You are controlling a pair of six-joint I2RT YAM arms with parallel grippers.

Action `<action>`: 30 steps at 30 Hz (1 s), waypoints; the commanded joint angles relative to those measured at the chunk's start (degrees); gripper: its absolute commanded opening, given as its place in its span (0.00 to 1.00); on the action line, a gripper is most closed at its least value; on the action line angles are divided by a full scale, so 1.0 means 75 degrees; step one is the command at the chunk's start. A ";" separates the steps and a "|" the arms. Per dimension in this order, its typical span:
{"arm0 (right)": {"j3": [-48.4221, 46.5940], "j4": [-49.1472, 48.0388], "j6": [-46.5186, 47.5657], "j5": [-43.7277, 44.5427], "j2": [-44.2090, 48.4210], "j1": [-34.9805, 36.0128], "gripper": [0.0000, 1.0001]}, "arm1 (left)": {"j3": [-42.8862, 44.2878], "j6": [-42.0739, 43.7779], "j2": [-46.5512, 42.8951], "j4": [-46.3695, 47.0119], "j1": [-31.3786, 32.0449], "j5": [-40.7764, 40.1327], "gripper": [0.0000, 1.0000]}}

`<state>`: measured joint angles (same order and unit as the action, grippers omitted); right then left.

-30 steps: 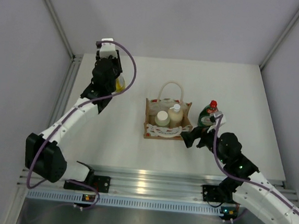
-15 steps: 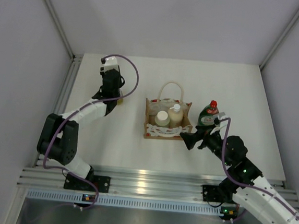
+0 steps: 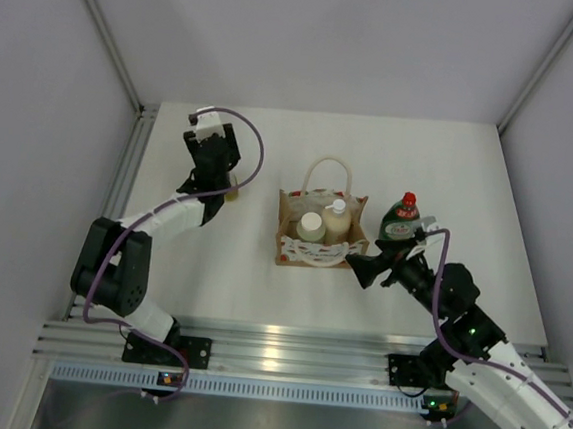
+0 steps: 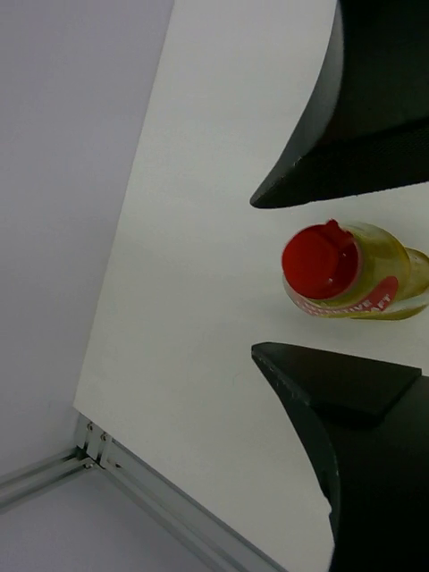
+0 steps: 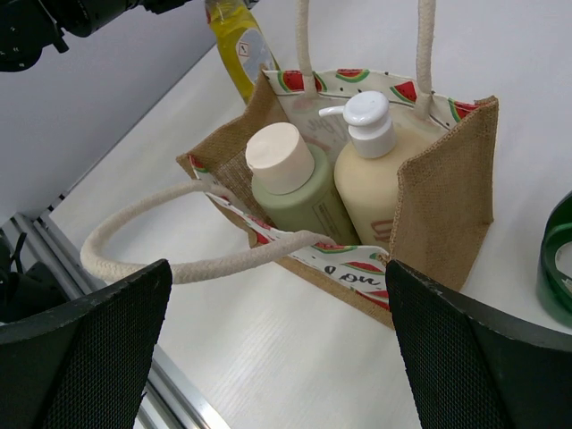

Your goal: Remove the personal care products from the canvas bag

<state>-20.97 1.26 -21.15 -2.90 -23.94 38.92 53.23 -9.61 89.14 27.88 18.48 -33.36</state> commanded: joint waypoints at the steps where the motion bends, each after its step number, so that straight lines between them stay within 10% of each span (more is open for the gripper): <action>1: 0.0078 -0.0472 -0.0028 -0.0047 0.0111 0.0096 1.00 | 0.0414 -0.0231 -0.0132 0.0865 -0.0015 -0.0098 0.68; 8: -0.0016 -0.0496 -0.0016 -0.0024 -0.0064 0.0096 0.99 | 0.0788 -0.0582 -0.0565 0.0163 0.0032 -0.0192 0.98; 20: -0.1070 -0.0426 -0.0134 0.0268 -0.1471 0.0108 0.98 | 0.1587 -0.2806 -0.3106 -0.4042 0.0687 0.0849 0.98; 30: -0.2734 0.0582 0.0510 0.0995 -0.2770 0.0096 0.98 | 0.0509 -0.3406 -0.3285 -0.4748 0.2889 0.2760 0.98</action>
<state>-36.58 3.22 -20.05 1.87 -41.78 38.92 59.90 -32.93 61.67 -2.70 36.82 -17.41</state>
